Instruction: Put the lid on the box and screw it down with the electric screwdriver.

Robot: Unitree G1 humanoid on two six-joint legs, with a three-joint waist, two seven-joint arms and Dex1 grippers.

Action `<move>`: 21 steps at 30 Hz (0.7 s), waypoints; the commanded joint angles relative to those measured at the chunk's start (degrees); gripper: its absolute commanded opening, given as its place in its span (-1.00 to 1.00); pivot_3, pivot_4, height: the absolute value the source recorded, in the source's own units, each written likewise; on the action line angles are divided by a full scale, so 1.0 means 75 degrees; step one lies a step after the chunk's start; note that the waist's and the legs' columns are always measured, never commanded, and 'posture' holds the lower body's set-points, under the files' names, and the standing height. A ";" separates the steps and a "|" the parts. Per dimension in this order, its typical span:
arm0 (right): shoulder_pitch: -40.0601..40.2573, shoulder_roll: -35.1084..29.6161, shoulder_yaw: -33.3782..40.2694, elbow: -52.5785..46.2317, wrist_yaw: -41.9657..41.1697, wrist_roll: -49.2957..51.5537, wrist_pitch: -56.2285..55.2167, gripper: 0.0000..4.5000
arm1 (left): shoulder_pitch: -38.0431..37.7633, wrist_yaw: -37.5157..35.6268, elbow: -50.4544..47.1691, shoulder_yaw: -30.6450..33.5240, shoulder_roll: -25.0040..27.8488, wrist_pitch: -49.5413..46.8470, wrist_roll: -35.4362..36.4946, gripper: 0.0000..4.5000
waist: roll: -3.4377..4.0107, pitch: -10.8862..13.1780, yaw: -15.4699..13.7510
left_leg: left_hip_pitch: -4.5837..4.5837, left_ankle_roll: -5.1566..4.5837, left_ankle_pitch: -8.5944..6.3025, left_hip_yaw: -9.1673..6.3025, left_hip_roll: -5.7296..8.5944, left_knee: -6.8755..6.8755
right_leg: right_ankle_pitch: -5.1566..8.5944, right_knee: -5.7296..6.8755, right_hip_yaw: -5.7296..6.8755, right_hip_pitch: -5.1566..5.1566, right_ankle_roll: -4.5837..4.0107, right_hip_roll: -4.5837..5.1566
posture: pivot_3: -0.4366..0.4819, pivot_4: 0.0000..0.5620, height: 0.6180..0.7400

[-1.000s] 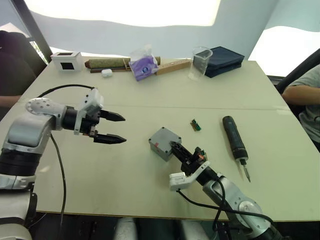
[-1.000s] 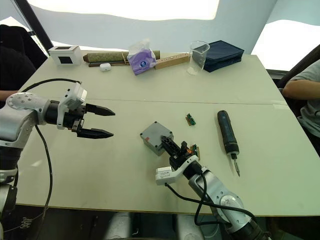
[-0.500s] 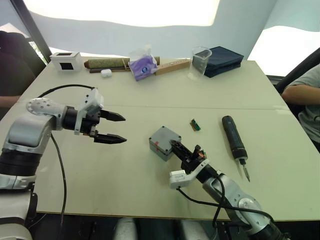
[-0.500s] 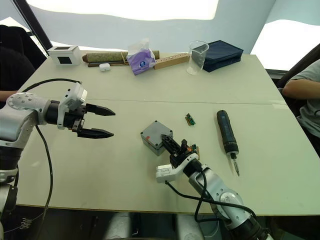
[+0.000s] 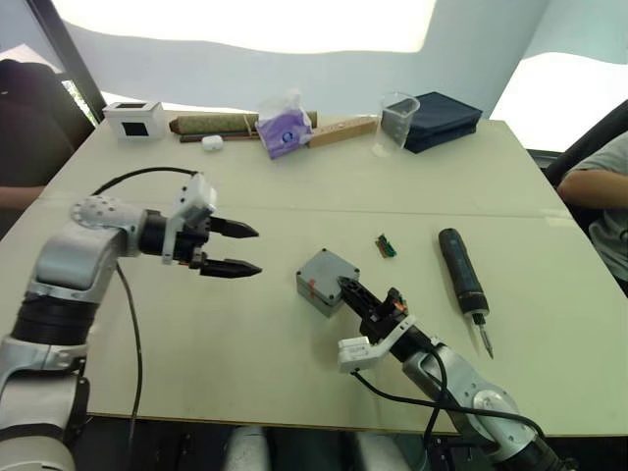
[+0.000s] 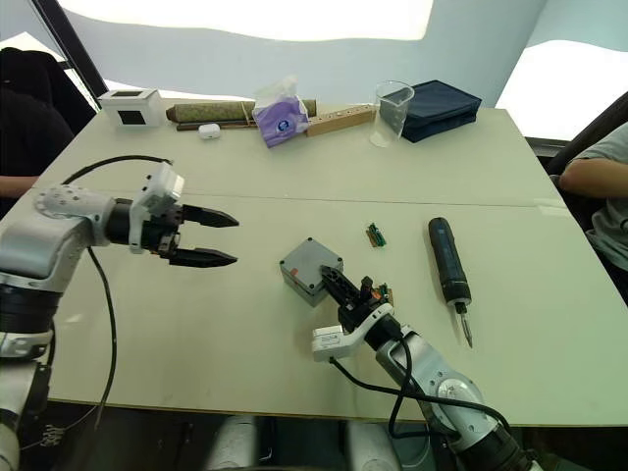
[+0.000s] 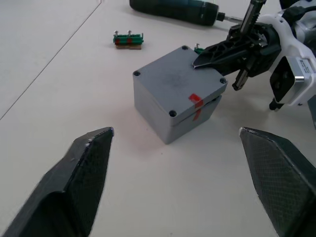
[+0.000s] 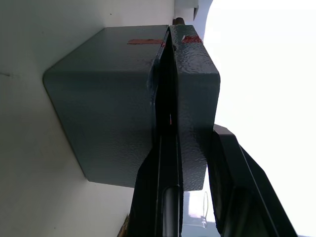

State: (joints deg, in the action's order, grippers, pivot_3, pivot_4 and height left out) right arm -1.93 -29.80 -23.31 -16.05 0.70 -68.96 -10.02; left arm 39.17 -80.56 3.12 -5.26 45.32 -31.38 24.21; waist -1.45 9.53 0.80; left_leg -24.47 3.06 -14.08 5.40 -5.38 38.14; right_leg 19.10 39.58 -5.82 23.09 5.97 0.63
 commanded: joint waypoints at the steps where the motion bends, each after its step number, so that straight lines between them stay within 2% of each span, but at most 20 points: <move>1: 0.0084 -0.0111 -0.0005 0.0153 0.0036 -0.0020 -0.0067 -0.93 | 0.0414 0.0257 0.0153 -0.0382 -0.0717 0.0527 -0.0237 0.10 | -0.0001 -0.0001 -0.0010 | 0.0001 0.0002 0.0001 0.0000 0.0000 0.0001 | 0.0000 0.0000 0.0000 -0.0001 0.0000 0.0000 | -0.05 -0.47 1.00; 5: 0.0031 -0.0140 -0.0019 0.0240 0.0054 -0.0010 -0.0116 -0.93 | 0.0646 0.0413 0.0687 -0.0710 -0.1409 0.1072 -0.0568 -0.67 | -0.0004 -0.0004 0.0013 | 0.0005 0.0003 0.0001 -0.0005 0.0002 0.0007 | -0.0001 0.0000 0.0003 -0.0010 0.0001 -0.0001 | -0.05 -0.47 1.00; 7: -0.0002 -0.0167 -0.0010 0.0275 0.0060 0.0002 -0.0151 -0.93 | 0.0737 0.0511 0.1123 -0.1034 -0.1953 0.1574 -0.0851 -0.97 | 0.0001 -0.0007 0.0012 | 0.0007 0.0003 0.0002 -0.0009 0.0002 0.0006 | -0.0001 0.0001 0.0003 -0.0010 0.0001 -0.0004 | -0.05 -0.47 1.00; 11: 0.0001 -0.0218 0.0006 0.0320 0.0068 0.0026 -0.0185 -0.93 | 0.0824 0.0560 0.1802 -0.1430 -0.2540 0.2328 -0.1386 -0.99 | 0.0002 -0.0011 0.0005 | 0.0027 0.0002 0.0001 -0.0011 0.0004 0.0007 | -0.0001 -0.0003 0.0004 -0.0038 0.0001 -0.0003 | -0.05 -0.47 1.00; 20: 0.0090 -0.0306 0.0040 0.0319 0.0052 0.0083 -0.0217 -0.93 | 0.0676 0.0728 0.2358 -0.1669 -0.2901 0.2835 -0.1900 -0.99 | 0.0002 -0.0014 0.0001 | 0.0053 -0.0010 -0.0006 -0.0019 0.0007 0.0006 | 0.0000 -0.0006 0.0006 -0.0068 0.0002 -0.0002 | -0.05 -0.47 1.00; 21: 0.0106 -0.0345 0.0069 0.0301 0.0037 0.0151 -0.0251 -0.70 | 0.0633 0.0737 0.2373 -0.1692 -0.2897 0.2870 -0.1949 -1.00 | 0.0002 -0.0015 -0.0004 | 0.0059 -0.0014 -0.0008 -0.0019 0.0006 0.0006 | 0.0000 -0.0007 0.0006 -0.0073 0.0002 -0.0002 | -0.05 -0.47 1.00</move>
State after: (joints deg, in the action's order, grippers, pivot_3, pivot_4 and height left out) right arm -2.26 -31.03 -23.17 -14.58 1.88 -68.37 -11.31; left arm 44.18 -75.30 20.29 -17.19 23.52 -10.53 11.01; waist -1.44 9.43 0.77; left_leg -23.98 2.91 -14.16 5.25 -5.34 38.18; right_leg 19.10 39.53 -5.77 22.49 5.98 0.62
